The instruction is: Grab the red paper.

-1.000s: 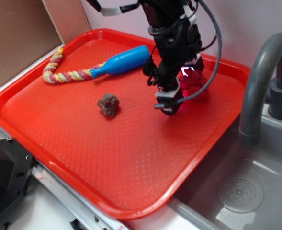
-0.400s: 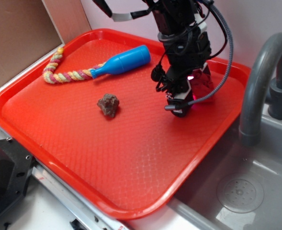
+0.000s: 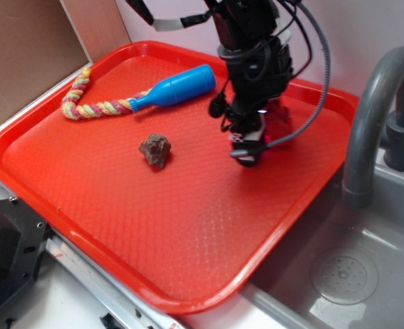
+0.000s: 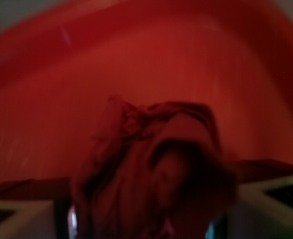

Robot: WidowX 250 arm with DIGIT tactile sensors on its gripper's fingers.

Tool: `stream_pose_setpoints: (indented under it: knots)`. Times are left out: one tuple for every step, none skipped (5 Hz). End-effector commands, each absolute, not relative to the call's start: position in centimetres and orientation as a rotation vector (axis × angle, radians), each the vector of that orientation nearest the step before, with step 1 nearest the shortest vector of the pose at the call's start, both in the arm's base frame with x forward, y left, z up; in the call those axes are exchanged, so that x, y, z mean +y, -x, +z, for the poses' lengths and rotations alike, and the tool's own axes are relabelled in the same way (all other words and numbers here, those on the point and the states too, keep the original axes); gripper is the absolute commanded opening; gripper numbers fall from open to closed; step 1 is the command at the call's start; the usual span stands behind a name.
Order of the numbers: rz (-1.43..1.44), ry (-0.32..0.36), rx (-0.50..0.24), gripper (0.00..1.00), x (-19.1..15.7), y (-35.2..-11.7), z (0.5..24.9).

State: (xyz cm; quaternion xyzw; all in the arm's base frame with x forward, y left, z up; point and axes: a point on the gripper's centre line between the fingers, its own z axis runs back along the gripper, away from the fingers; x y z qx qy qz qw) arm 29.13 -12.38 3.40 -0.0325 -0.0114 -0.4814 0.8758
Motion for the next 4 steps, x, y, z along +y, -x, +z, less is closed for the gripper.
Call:
stream_pose_setpoints:
  knots:
    - [-0.526, -0.028, -0.055, 0.0, -7.9, -24.3, 13.5]
    - [-0.271, 0.076, -0.069, 0.0, -5.9, -20.0, 16.3]
    - [-0.014, 0.134, -0.002, 0.0, -4.7, -17.1, 17.8]
    - [0.153, 0.117, 0.009, 0.0, -5.2, -17.2, 17.5]
